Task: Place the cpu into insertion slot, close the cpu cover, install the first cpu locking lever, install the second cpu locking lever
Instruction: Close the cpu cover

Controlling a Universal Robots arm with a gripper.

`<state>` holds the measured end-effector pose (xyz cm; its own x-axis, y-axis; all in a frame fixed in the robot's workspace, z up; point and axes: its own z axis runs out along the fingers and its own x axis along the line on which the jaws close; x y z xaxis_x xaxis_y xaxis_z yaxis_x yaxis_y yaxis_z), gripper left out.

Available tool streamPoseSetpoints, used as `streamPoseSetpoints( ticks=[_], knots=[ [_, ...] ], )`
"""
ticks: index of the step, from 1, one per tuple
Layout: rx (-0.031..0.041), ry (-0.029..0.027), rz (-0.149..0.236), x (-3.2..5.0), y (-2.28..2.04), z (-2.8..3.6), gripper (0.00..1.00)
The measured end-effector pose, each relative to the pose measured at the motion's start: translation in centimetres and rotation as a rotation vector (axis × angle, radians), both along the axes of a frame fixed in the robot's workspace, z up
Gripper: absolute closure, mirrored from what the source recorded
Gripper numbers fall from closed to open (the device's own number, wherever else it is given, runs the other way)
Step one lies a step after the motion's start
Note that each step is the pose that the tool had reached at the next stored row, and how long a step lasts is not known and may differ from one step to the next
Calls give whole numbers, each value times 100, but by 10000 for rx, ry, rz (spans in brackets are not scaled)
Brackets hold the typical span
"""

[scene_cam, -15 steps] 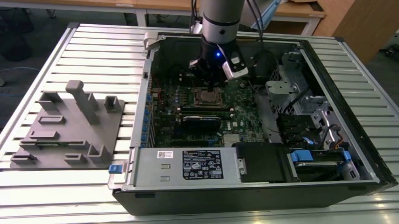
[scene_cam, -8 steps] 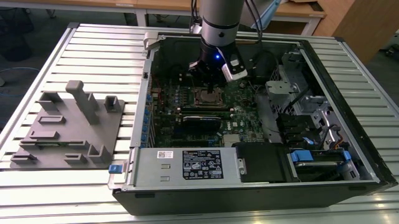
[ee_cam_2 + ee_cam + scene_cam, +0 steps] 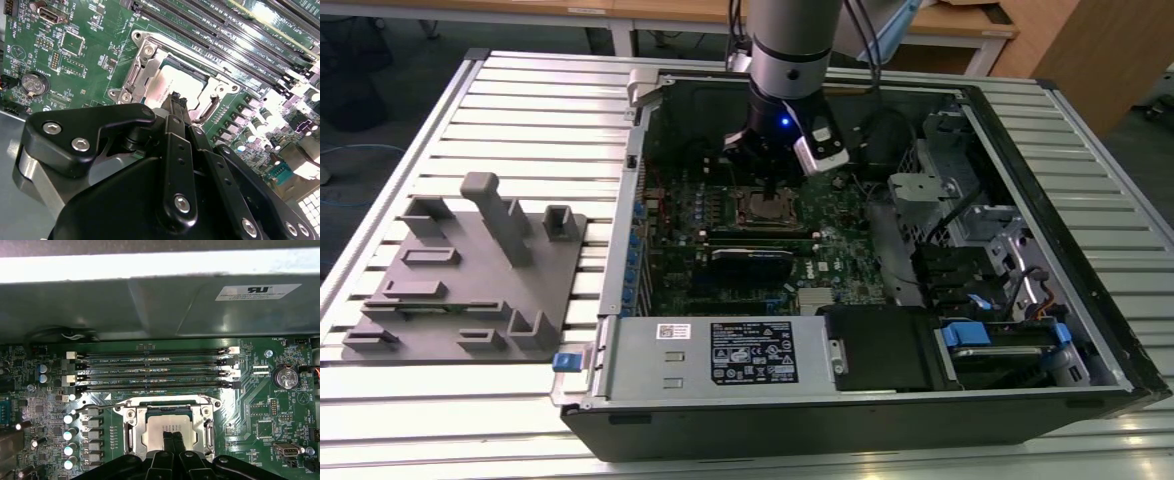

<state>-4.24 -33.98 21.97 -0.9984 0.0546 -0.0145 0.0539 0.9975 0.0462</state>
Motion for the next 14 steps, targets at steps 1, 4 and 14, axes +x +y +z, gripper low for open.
streamPoseSetpoints(
  ticks=[1,4,14],
  knots=[
    [1,0,1,-6,0,0,89],
    [1,0,2,-32,0,-2,89],
    [0,-1,2,-168,0,-22,89]
  ],
)
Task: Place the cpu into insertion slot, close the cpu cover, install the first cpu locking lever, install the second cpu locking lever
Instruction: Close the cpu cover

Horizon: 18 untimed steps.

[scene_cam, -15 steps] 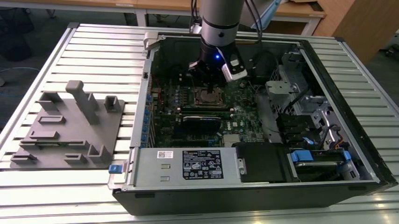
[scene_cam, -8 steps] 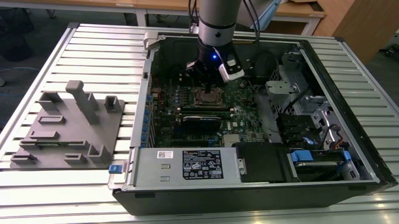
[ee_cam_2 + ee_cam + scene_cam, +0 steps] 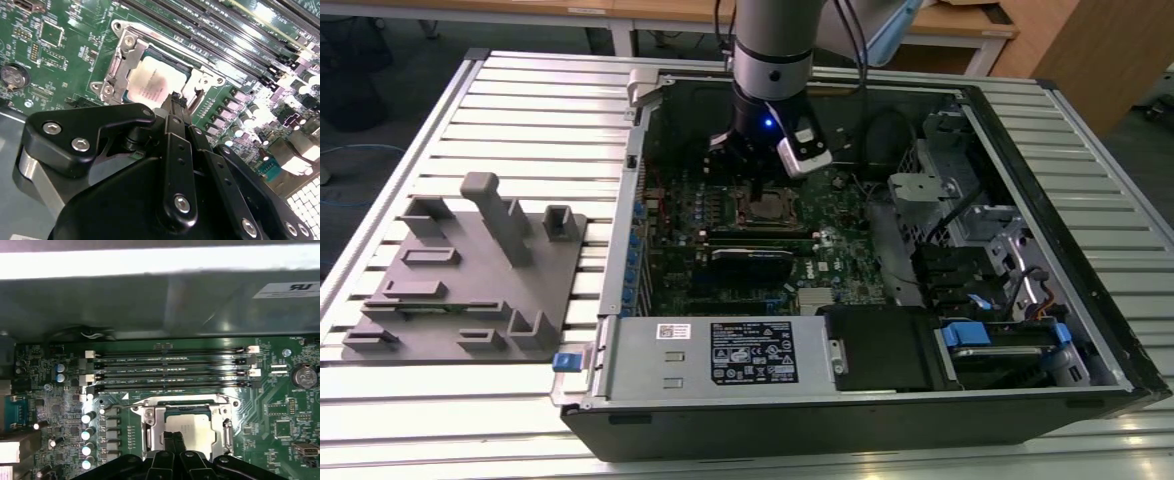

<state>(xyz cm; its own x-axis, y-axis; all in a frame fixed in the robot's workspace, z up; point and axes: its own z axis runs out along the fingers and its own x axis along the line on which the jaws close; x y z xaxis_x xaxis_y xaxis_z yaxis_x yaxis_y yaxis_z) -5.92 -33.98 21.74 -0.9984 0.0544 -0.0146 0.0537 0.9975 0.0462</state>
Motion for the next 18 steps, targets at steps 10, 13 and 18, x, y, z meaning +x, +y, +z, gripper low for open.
streamPoseSetpoints(
  ticks=[10,13,18],
  knots=[
    [-1,1,0,-12,0,-21,89],
    [1,0,0,9,0,-21,89],
    [0,1,0,84,0,-21,89]
  ],
)
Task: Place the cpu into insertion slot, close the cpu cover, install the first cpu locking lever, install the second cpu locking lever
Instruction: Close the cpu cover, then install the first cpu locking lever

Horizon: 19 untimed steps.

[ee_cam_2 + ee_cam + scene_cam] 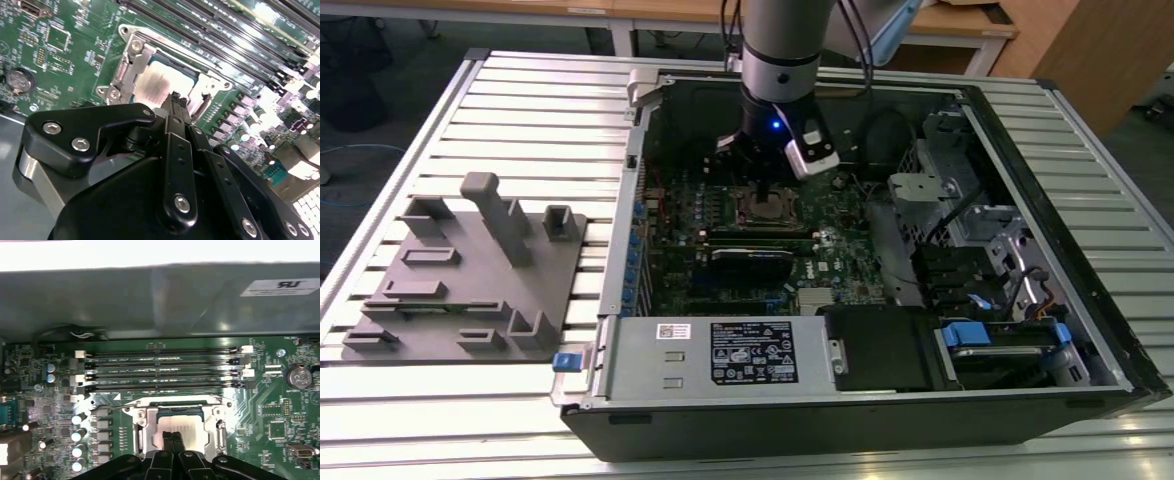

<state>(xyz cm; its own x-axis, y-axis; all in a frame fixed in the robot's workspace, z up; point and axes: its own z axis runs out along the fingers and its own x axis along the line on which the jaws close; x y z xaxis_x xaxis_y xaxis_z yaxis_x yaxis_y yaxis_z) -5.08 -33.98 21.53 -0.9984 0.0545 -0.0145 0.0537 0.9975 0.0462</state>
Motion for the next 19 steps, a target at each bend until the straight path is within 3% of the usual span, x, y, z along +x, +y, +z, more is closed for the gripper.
streamPoseSetpoints(
  ticks=[4,11,19],
  knots=[
    [-1,0,-1,20,0,3,89],
    [-1,0,0,20,0,66,89],
    [0,1,0,59,0,68,89]
  ],
)
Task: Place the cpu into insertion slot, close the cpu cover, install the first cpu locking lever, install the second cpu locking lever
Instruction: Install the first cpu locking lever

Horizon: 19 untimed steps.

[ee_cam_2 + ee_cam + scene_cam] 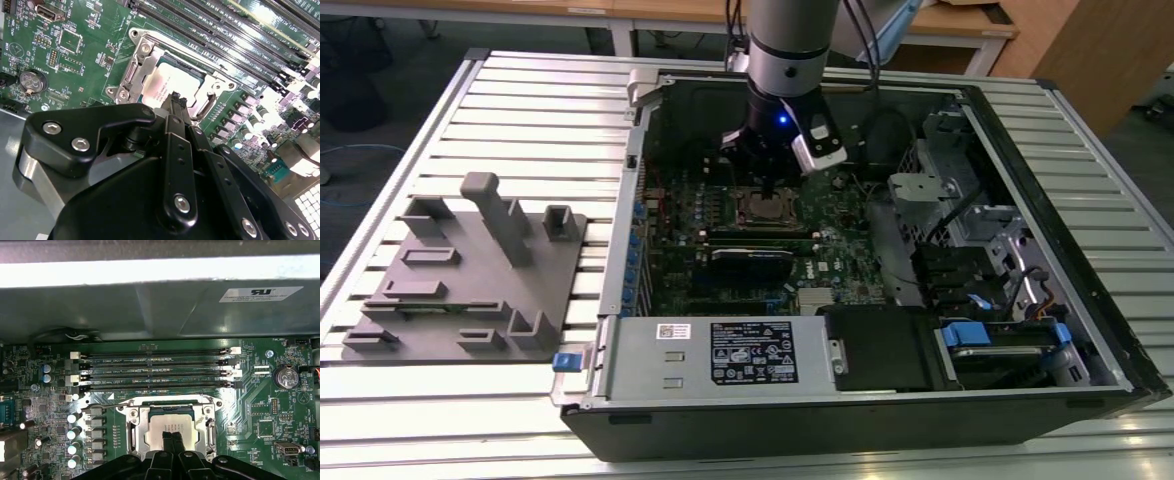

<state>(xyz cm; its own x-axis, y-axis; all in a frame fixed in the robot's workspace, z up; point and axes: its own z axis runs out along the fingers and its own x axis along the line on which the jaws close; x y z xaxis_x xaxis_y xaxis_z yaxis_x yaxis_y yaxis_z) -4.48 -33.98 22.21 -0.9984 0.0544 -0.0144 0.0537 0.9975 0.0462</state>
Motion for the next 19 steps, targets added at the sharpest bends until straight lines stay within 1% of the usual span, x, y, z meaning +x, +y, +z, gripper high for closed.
streamPoseSetpoints(
  ticks=[11,16,19],
  knots=[
    [1,-1,0,-5,1,0,89],
    [-1,0,0,-78,0,-1,89],
    [1,-1,0,-149,0,-2,89]
  ],
)
